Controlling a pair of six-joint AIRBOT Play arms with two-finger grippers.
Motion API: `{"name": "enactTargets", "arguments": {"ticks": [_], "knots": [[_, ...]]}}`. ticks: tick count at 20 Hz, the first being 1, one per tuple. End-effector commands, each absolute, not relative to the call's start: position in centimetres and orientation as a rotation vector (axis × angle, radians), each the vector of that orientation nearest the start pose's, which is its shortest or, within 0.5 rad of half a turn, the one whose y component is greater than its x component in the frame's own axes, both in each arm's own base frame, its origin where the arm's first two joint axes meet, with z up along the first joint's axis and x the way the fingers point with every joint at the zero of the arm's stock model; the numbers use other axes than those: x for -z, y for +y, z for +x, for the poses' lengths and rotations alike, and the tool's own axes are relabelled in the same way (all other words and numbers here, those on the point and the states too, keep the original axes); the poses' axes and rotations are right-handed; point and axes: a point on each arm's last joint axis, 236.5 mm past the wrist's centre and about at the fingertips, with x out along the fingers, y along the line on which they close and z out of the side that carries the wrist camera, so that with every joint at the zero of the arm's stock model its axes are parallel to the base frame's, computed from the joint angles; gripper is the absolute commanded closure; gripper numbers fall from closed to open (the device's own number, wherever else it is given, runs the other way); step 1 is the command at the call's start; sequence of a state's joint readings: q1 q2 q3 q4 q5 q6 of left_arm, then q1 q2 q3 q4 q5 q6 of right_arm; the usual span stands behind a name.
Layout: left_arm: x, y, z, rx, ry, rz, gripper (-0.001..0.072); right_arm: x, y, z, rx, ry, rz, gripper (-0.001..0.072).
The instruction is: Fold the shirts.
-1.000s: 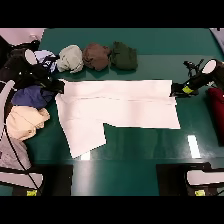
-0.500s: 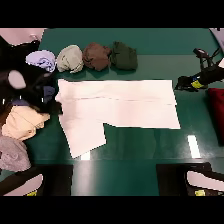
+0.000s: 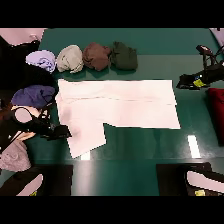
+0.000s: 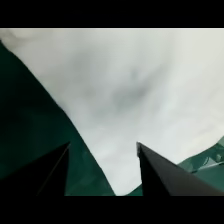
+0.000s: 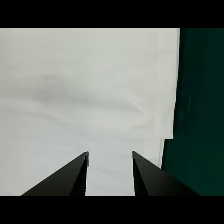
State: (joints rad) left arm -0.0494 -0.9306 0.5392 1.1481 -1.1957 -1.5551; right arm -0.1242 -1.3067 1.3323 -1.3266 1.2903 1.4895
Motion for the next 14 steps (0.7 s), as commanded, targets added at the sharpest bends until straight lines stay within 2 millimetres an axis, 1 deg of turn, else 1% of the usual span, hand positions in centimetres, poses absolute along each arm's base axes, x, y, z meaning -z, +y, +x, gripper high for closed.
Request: {"name": "enactTargets", "arguments": {"ticks": [1,4,6,7,8,9,11,12,14], "knots": [[8.4,-10.3,19.5,0.201,1.574,-0.439,0.021,-5.7,0.6,39.7,-0.107,1.237,0.21,0.0393],[9.3,-10.5,19.4,0.192,1.603,-0.459,0.021,-5.7,0.6,39.7,-0.109,1.239,0.208,0.0393],[9.3,-11.2,19.8,0.196,1.6,-0.503,0.0211,-5.6,0.7,39.4,-0.111,1.252,0.207,0.0393],[9.2,-11.5,20.0,0.201,1.592,-0.523,0.0233,-5.6,0.7,39.2,-0.115,1.262,0.204,0.0393],[8.9,-11.8,20.2,0.219,1.581,-0.528,0.0492,-5.4,0.7,38.7,-0.128,1.279,0.189,0.0393],[8.6,-12.1,20.5,0.254,1.567,-0.517,0.0674,-5.3,0.7,38.2,-0.141,1.301,0.179,0.0393],[7.8,-12.3,21.1,0.271,1.555,-0.509,0.0685,-4.9,0.2,36.6,-0.138,1.368,0.194,0.0393],[7.1,-12.4,21.6,0.286,1.543,-0.499,0.0685,-4.4,-0.4,35.6,-0.132,1.401,0.206,0.0393],[5.3,-12.6,22.6,0.337,1.512,-0.46,0.0685,-2.3,-2.1,33.1,-0.089,1.463,0.262,0.0393]]}}
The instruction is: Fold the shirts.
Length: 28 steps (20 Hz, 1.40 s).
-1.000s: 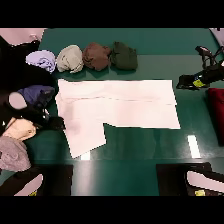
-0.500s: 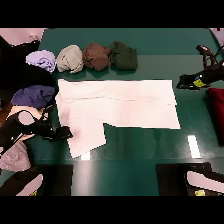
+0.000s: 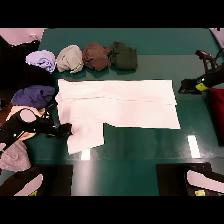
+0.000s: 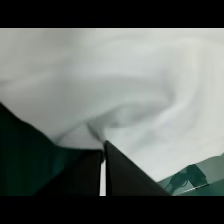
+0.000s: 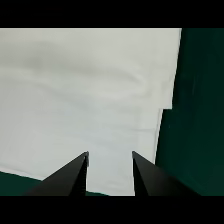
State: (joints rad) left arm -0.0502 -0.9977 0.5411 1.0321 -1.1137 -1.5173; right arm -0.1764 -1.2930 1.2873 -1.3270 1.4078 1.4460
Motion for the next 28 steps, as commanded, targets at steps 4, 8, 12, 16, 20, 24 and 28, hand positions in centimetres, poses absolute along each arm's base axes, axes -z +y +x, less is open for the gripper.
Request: {"name": "enactTargets", "arguments": {"ticks": [4,8,12,16,20,24,28], "knots": [[2.7,-12.8,24.5,0.39,1.447,-0.414,0.0685,3.8,-4.8,26.6,-0.01,1.635,0.428,0.0201],[2.3,-12.8,24.9,0.397,1.432,-0.405,0.0685,8.0,-4.3,23.8,-0.027,1.718,0.516,0.0202],[2.3,-12.8,24.9,0.397,1.434,-0.406,0.0685,9.2,-2.3,24.9,-0.074,1.677,0.549,0.0263],[2.3,-12.8,24.8,0.398,1.435,-0.406,0.0685,9.3,-1.3,25.7,-0.1,1.66,0.494,0.0283],[2.2,-12.9,24.3,0.414,1.455,-0.397,0.0686,8.9,0.1,25.1,-0.171,1.69,0.437,0.0689],[-0.6,-13.1,23.0,0.437,1.402,-0.387,0.0686,5.4,-0.8,23.5,-0.159,1.666,0.423,0.0692],[-4.5,-14.8,20.5,0.522,1.351,-0.439,0.0686,1.6,-2.9,22.8,-0.066,1.537,0.459,0.0693]]}}
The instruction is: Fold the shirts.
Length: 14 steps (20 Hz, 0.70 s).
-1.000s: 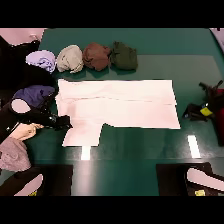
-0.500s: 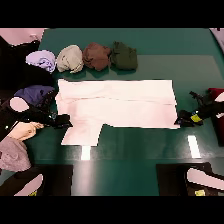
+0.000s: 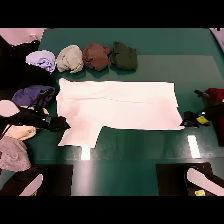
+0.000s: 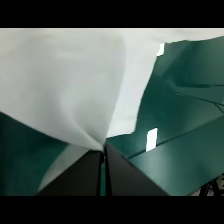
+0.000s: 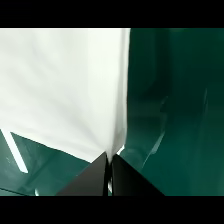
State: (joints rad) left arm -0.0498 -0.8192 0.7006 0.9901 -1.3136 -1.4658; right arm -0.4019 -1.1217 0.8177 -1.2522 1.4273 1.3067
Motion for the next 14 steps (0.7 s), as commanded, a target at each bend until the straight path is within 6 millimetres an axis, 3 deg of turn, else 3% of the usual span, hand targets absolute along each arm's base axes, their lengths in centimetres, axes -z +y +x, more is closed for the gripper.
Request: {"name": "enactTargets", "arguments": {"ticks": [1,3,6,10,14], "knots": [[-5.1,-15.1,20.3,0.539,1.337,-0.45,0.0686,1.0,-3.2,23.0,-0.047,1.504,0.459,0.0693],[-5.2,-15.0,21.0,0.531,1.305,-0.449,0.0686,0.3,-3.4,23.6,-0.035,1.452,0.442,0.0693],[-5.5,-13.4,25.3,0.432,1.136,-0.422,0.0686,-0.1,-3.1,26.0,-0.042,1.357,0.444,0.0693],[-7.9,-11.6,31.5,0.34,0.866,-0.432,0.0686,-1.3,-3.0,30.6,-0.056,1.245,0.488,0.0693],[-8.0,-10.0,35.6,0.257,0.752,-0.456,0.0685,-2.7,-2.9,35.5,-0.089,1.196,0.444,0.0693]]}}
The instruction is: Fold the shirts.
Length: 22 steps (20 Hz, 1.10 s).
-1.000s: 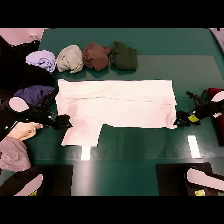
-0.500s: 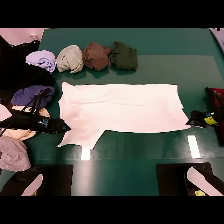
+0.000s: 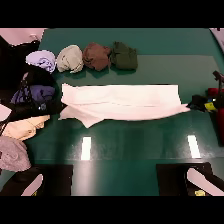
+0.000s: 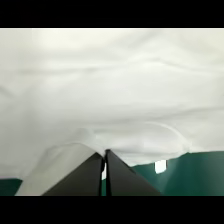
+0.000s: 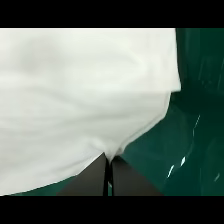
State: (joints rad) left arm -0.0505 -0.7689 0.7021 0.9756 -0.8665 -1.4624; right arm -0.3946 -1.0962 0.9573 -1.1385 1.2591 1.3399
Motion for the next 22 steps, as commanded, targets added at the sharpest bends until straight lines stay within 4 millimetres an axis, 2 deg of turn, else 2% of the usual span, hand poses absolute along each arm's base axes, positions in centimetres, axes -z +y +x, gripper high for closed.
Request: {"name": "enactTargets", "arguments": {"ticks": [1,4,8,12,14,16,17,18,19,20,22], "knots": [[-8.3,-9.6,36.7,0.24,0.721,-0.459,0.0685,-2.7,-2.6,36.7,-0.101,1.191,0.431,0.0693],[-8.8,-8.7,39.8,0.208,0.663,-0.442,0.0685,-2.2,-2.2,40.5,-0.105,1.168,0.424,0.0693],[-7.3,-8.8,43.9,0.202,0.705,-0.419,0.0685,-1.1,-1.5,44.3,-0.112,1.154,0.419,0.0693],[-5.5,-9.0,47.6,0.193,0.744,-0.423,0.0684,0.3,-1.1,46.7,-0.114,1.158,0.423,0.0691],[-4.8,-9.0,48.6,0.19,0.757,-0.425,0.0685,1.3,-1.2,47.2,-0.108,1.173,0.435,0.069],[-4.3,-8.9,48.9,0.187,0.764,-0.413,0.0683,2.3,-1.3,47.4,-0.104,1.189,0.443,0.0688],[-4.2,-8.6,48.9,0.181,0.766,-0.391,0.0543,2.6,-1.4,47.3,-0.099,1.197,0.452,0.0667],[-4.0,-8.3,48.8,0.167,0.773,-0.384,0.0268,2.7,-1.7,47.3,-0.092,1.197,0.457,0.0429],[-3.8,-7.8,48.6,0.152,0.794,-0.38,0.0209,2.6,-2.1,47.3,-0.087,1.194,0.464,0.0172],[-3.7,-7.4,48.3,0.148,0.818,-0.383,0.0209,2.2,-2.4,47.1,-0.089,1.201,0.476,0.0108],[-3.7,-7.3,47.2,0.167,0.892,-0.388,0.0209,1.3,-3.6,45.9,-0.107,1.243,0.499,0.0108]]}}
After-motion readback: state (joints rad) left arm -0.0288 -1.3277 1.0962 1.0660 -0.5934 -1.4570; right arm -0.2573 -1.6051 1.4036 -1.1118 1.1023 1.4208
